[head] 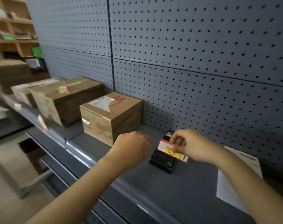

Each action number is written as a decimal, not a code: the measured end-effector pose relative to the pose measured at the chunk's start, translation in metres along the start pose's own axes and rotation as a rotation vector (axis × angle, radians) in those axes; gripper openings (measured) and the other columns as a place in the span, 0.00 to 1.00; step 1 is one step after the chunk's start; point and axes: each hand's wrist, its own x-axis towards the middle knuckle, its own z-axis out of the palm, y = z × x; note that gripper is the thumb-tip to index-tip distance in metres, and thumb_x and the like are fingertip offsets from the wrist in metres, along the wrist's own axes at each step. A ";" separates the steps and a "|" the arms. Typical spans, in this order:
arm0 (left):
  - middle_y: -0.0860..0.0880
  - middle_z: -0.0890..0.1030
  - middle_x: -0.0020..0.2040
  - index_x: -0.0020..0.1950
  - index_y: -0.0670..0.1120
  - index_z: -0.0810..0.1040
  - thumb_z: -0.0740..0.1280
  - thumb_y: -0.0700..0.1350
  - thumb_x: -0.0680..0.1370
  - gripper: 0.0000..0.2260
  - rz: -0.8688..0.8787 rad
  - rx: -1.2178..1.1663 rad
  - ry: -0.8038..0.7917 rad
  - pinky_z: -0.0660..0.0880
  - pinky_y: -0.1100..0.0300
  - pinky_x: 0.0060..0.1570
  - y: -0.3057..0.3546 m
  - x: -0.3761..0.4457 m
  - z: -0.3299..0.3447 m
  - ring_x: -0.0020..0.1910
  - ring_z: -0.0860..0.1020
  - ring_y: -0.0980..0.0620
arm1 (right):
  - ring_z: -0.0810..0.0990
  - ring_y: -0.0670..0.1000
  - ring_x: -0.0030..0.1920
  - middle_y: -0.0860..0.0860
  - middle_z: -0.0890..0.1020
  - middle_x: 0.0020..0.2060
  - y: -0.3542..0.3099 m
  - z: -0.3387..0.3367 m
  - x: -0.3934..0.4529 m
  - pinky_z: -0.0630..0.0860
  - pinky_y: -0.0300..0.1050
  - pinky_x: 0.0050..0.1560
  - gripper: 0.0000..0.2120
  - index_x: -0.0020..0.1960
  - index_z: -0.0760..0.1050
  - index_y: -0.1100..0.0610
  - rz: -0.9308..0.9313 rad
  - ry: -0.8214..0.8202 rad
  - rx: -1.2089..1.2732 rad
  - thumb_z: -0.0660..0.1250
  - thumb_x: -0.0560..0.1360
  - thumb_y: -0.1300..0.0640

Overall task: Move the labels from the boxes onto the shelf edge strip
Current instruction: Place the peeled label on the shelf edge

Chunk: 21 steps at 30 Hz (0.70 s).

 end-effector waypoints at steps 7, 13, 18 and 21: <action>0.54 0.80 0.55 0.58 0.55 0.75 0.61 0.53 0.78 0.11 -0.266 0.035 0.029 0.74 0.56 0.49 -0.113 -0.081 -0.026 0.53 0.78 0.50 | 0.79 0.47 0.42 0.45 0.79 0.39 -0.121 0.070 0.048 0.79 0.48 0.45 0.04 0.48 0.79 0.53 -0.263 -0.067 -0.002 0.70 0.74 0.58; 0.54 0.80 0.56 0.58 0.55 0.75 0.61 0.52 0.77 0.11 -0.400 0.078 0.016 0.76 0.54 0.52 -0.208 -0.150 -0.041 0.55 0.78 0.49 | 0.78 0.47 0.46 0.46 0.80 0.42 -0.222 0.138 0.089 0.77 0.47 0.50 0.06 0.52 0.77 0.52 -0.402 -0.105 -0.006 0.66 0.76 0.58; 0.52 0.79 0.57 0.60 0.54 0.74 0.61 0.52 0.78 0.12 -0.422 0.077 0.012 0.76 0.53 0.52 -0.263 -0.171 -0.045 0.54 0.78 0.49 | 0.79 0.49 0.44 0.49 0.82 0.42 -0.268 0.177 0.112 0.77 0.50 0.48 0.04 0.48 0.78 0.52 -0.430 -0.058 -0.007 0.67 0.74 0.59; 0.52 0.79 0.56 0.60 0.53 0.74 0.61 0.52 0.78 0.12 -0.400 0.046 0.000 0.76 0.55 0.51 -0.283 -0.167 -0.039 0.53 0.78 0.50 | 0.80 0.49 0.42 0.46 0.82 0.39 -0.277 0.189 0.127 0.78 0.51 0.48 0.04 0.46 0.78 0.50 -0.403 -0.073 0.009 0.68 0.73 0.58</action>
